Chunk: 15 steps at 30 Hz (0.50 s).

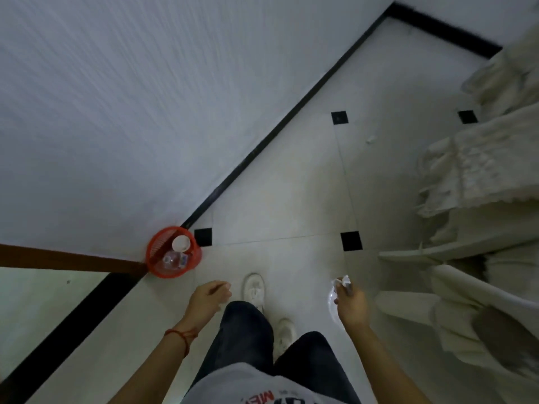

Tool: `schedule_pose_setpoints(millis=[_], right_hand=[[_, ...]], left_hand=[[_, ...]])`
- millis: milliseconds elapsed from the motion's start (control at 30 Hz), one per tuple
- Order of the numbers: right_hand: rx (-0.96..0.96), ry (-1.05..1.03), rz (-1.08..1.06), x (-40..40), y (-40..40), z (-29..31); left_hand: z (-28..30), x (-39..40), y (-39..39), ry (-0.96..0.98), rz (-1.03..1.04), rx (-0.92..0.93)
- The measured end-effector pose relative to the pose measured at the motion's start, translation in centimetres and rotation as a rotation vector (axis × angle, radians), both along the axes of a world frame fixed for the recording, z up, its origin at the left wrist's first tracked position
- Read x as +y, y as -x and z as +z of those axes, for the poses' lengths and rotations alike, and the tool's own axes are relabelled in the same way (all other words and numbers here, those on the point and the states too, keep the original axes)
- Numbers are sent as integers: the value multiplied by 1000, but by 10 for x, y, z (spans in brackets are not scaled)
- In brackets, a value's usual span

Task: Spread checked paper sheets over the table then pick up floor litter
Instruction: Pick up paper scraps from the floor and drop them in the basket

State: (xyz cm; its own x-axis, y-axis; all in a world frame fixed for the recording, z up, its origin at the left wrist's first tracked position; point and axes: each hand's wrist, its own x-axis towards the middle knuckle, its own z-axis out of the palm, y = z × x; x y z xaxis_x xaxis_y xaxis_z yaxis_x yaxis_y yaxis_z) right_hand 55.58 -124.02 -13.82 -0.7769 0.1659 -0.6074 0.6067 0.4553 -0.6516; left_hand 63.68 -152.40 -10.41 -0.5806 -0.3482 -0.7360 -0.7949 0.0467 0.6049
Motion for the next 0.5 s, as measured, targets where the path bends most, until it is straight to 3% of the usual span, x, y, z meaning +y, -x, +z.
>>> schedule_pose_setpoints(millis=[233,367,500], right_hand=[[-18,-48,-16,-14,93,28],[-39,-80,-65,-16,153,35],[-100,-127,-79,-10,197,42]], left_hand=[[4,-42,67,14,15,-15],[-2,-61,148,6,4,-22],[12,-60,252,-33,-139,13]])
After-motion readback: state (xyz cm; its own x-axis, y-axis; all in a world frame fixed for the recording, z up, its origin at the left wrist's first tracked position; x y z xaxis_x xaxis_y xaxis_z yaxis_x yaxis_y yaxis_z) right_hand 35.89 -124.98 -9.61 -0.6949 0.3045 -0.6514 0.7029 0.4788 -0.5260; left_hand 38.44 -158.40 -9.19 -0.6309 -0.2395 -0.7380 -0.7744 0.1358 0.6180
